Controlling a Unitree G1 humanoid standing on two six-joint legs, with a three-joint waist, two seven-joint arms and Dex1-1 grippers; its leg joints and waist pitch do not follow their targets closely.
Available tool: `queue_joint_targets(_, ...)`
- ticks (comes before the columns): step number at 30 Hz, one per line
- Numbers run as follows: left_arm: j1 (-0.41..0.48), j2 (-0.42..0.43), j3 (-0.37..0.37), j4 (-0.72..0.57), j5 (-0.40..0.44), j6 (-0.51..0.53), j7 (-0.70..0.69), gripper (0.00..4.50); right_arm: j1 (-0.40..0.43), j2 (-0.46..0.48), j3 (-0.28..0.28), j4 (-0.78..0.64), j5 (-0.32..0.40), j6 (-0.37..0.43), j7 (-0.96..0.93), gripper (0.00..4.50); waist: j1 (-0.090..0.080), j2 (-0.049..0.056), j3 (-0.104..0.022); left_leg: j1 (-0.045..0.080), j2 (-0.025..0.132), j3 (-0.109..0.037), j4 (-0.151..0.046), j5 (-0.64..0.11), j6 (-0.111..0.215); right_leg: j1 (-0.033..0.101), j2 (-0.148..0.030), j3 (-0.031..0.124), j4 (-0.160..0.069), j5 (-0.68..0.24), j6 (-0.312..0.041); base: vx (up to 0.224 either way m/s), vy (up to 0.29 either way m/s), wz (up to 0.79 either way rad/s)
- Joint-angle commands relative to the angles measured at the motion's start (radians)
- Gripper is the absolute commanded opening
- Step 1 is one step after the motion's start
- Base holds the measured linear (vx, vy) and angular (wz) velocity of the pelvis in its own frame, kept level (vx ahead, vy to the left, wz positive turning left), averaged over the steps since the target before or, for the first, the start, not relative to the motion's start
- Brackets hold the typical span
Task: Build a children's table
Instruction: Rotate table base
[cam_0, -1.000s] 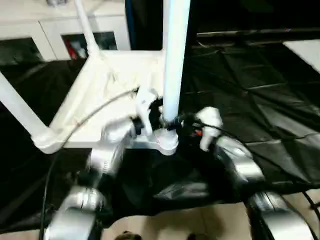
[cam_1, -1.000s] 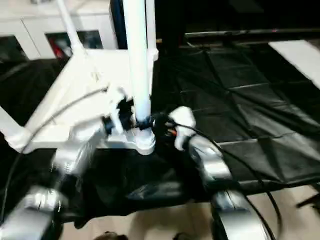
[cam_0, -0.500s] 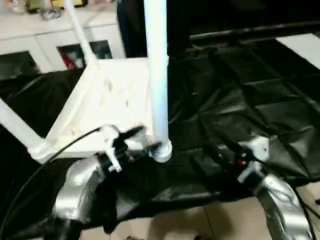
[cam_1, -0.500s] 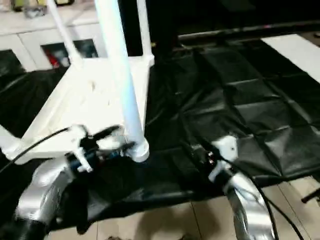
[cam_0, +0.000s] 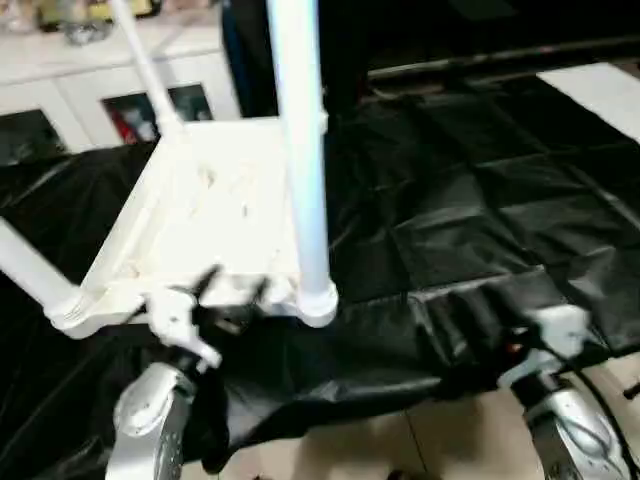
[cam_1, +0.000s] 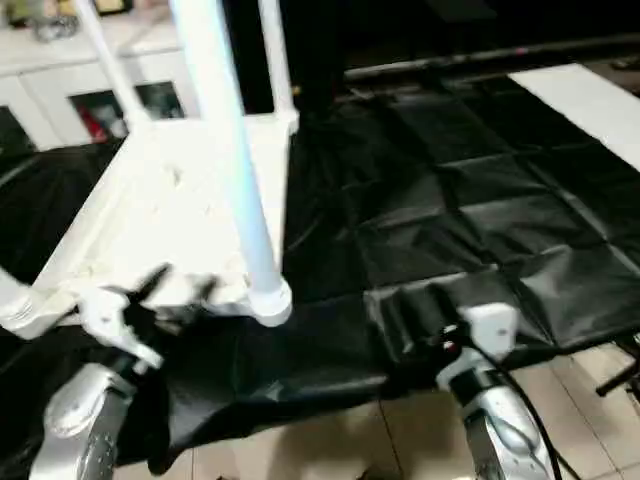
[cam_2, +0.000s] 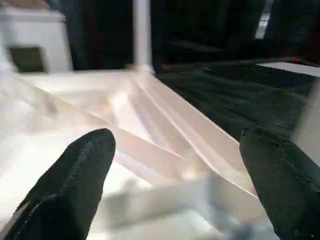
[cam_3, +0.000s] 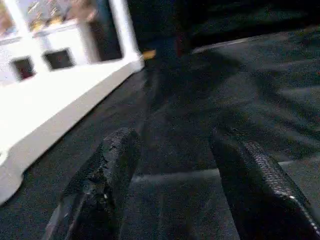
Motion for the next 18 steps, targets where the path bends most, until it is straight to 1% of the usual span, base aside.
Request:
queue_joint_targets(1, 0.002, 0.01, 0.011, -0.005, 0.027, 0.015, 0.045, 4.47, 0.014, 0.015, 0.005, -0.039, -0.005, 0.007, -0.034, 2.67, -0.014, -0.011, -0.029, 0.035, 0.038, -0.051, -0.075, -0.598, 0.016, -0.003, -0.063, 0.016, -0.129, -0.746, 0.023, 0.0, 0.0, 0.0)
queue_joint_targets(2, -0.001, 0.01, 0.011, -0.003, 0.033, 0.02, 0.055, 4.47, 0.014, 0.016, 0.006, -0.044, -0.006, 0.007, -0.038, 2.67, -0.02, -0.009, -0.026, 0.042, 0.037, -0.052, -0.074, -0.622, 0.014, -0.007, -0.06, 0.007, -0.135, -0.759, 0.027, 0.0, 0.0, 0.0)
queue_joint_targets(3, -0.005, 0.011, 0.01, -0.001, 0.041, 0.027, 0.069, 4.47, 0.01, 0.016, 0.01, -0.051, -0.011, 0.008, -0.045, 2.67, -0.027, -0.007, -0.028, 0.042, 0.036, -0.057, -0.074, -0.641, 0.01, 0.002, -0.059, -0.004, -0.133, -0.752, 0.036, 0.0, 0.0, 0.0)
queue_joint_targets(4, -0.024, 0.008, 0.015, -0.024, 0.058, 0.054, 0.11, 4.47, -0.022, 0.005, 0.031, -0.065, -0.045, 0.038, -0.065, 2.67, -0.037, -0.018, -0.027, 0.031, 0.039, -0.063, -0.081, -0.648, 0.007, 0.014, -0.06, -0.011, -0.13, -0.734, 0.043, 0.0, 0.0, 0.0)
queue_joint_targets(5, -0.027, 0.008, 0.017, -0.028, 0.058, 0.058, 0.114, 4.47, -0.028, 0.004, 0.035, -0.064, -0.055, 0.041, -0.07, 2.67, -0.041, -0.037, -0.029, 0.02, 0.041, -0.067, -0.084, -0.64, 0.008, 0.024, -0.065, -0.011, -0.125, -0.728, 0.047, 0.0, 0.0, 0.0)
queue_joint_targets(6, -0.042, 0.019, 0.03, -0.04, 0.061, 0.08, 0.134, 4.47, -0.07, 0.013, 0.048, -0.058, -0.094, 0.069, -0.115, 2.67, -0.047, -0.048, -0.026, 0.015, 0.047, -0.073, -0.091, -0.663, -0.003, 0.024, -0.07, -0.007, -0.121, -0.733, 0.042, 0.0, 0.0, 0.0)
queue_joint_targets(7, -0.054, 0.03, 0.038, -0.047, 0.068, 0.096, 0.148, 4.47, -0.11, 0.02, 0.052, -0.047, -0.111, 0.098, -0.148, 2.67, -0.044, -0.028, -0.03, 0.018, 0.044, -0.08, -0.088, -0.661, -0.012, 0.029, -0.077, -0.007, -0.109, -0.724, 0.032, 0.0, 0.0, 0.0)
queue_joint_targets(8, -0.055, 0.031, 0.038, -0.047, 0.069, 0.098, 0.149, 4.47, -0.114, 0.021, 0.052, -0.046, -0.112, 0.1, -0.151, 2.67, -0.047, -0.037, -0.023, 0.019, 0.043, -0.079, -0.091, -0.67, -0.017, 0.025, -0.076, -0.009, -0.117, -0.736, 0.029, 0.0, 0.0, 0.0)
queue_joint_targets(9, -0.066, 0.047, 0.049, -0.057, 0.074, 0.118, 0.16, 4.47, -0.153, 0.031, 0.058, -0.044, -0.126, 0.135, -0.186, 2.67, -0.055, -0.032, -0.026, 0.016, 0.044, -0.084, -0.089, -0.67, -0.021, 0.035, -0.081, -0.015, -0.114, -0.725, 0.031, 0.0, 0.0, 0.0)
queue_joint_targets(10, -0.07, 0.054, 0.06, -0.061, 0.071, 0.126, 0.169, 4.47, -0.172, 0.035, 0.067, -0.034, -0.126, 0.133, -0.181, 2.67, -0.057, -0.053, -0.028, 0.01, 0.05, -0.091, -0.094, -0.673, -0.024, 0.045, -0.084, -0.022, -0.103, -0.69, 0.022, 0.0, 0.0, 0.0)
queue_joint_targets(11, -0.073, 0.059, 0.069, -0.063, 0.068, 0.13, 0.174, 4.47, -0.183, 0.038, 0.074, -0.027, -0.125, 0.129, -0.176, 2.67, -0.064, -0.053, -0.011, 0.006, 0.055, -0.095, -0.107, -0.72, -0.032, 0.045, -0.081, -0.029, -0.105, -0.701, 0.027, 0.0, 0.0, 0.0)
queue_joint_targets(12, -0.087, 0.055, 0.079, -0.058, 0.058, 0.15, 0.197, 4.47, -0.214, 0.035, 0.075, 0.002, -0.122, 0.163, -0.186, 2.67, -0.065, -0.097, -0.02, 0.004, 0.067, -0.099, -0.114, -0.753, -0.041, 0.053, -0.08, -0.022, -0.091, -0.663, 0.025, 0.0, 0.0, 0.0)
queue_joint_targets(13, -0.095, 0.055, 0.084, -0.055, 0.051, 0.162, 0.208, 4.47, -0.23, 0.033, 0.075, 0.016, -0.12, 0.183, -0.193, 2.67, -0.052, -0.079, -0.017, 0.0, 0.072, -0.109, -0.122, -0.765, -0.056, 0.064, -0.091, -0.014, -0.064, -0.65, 0.007, 0.0, 0.0, 0.0)
queue_joint_targets(14, -0.108, 0.057, 0.067, -0.039, 0.09, 0.144, 0.226, 4.47, -0.251, 0.011, 0.082, 0.055, -0.121, 0.204, -0.177, 2.67, -0.044, -0.116, -0.017, 0.001, 0.069, -0.101, -0.122, -0.752, -0.058, 0.052, -0.094, -0.006, -0.078, -0.679, 0.007, 0.0, 0.0, 0.0)
queue_joint_targets(15, -0.111, 0.058, 0.061, -0.037, 0.103, 0.139, 0.232, 4.47, -0.257, 0.003, 0.085, 0.066, -0.121, 0.209, -0.168, 2.67, -0.033, -0.127, -0.019, 0.035, 0.048, -0.093, -0.085, -0.704, -0.073, 0.017, -0.112, -0.013, -0.11, -0.796, 0.014, -0.011, -0.06, 0.08)
queue_joint_targets(16, -0.12, 0.052, 0.042, -0.057, 0.129, 0.15, 0.248, 4.47, -0.278, -0.025, 0.096, 0.094, -0.116, 0.215, -0.117, 2.67, -0.028, -0.141, -0.015, 0.05, 0.028, -0.079, -0.049, -0.614, -0.059, -0.005, -0.127, -0.024, -0.156, -0.863, 0.025, -0.024, -0.058, 0.01)
queue_joint_targets(17, -0.123, 0.048, 0.038, -0.071, 0.125, 0.166, 0.254, 4.47, -0.287, -0.032, 0.098, 0.1, -0.113, 0.219, -0.103, 2.67, -0.021, -0.125, -0.017, 0.032, 0.042, -0.089, -0.061, -0.591, -0.056, 0.034, -0.122, -0.047, -0.149, -0.817, 0.038, -0.024, -0.058, 0.01)
queue_joint_targets(18, -0.124, 0.028, 0.032, -0.099, 0.091, 0.203, 0.254, 4.47, -0.308, -0.05, 0.098, 0.114, -0.106, 0.232, -0.076, 2.67, -0.017, -0.11, -0.023, 0.01, 0.062, -0.1, -0.082, -0.598, -0.059, 0.06, -0.116, -0.035, -0.116, -0.712, 0.028, 0.0, 0.0, 0.0)
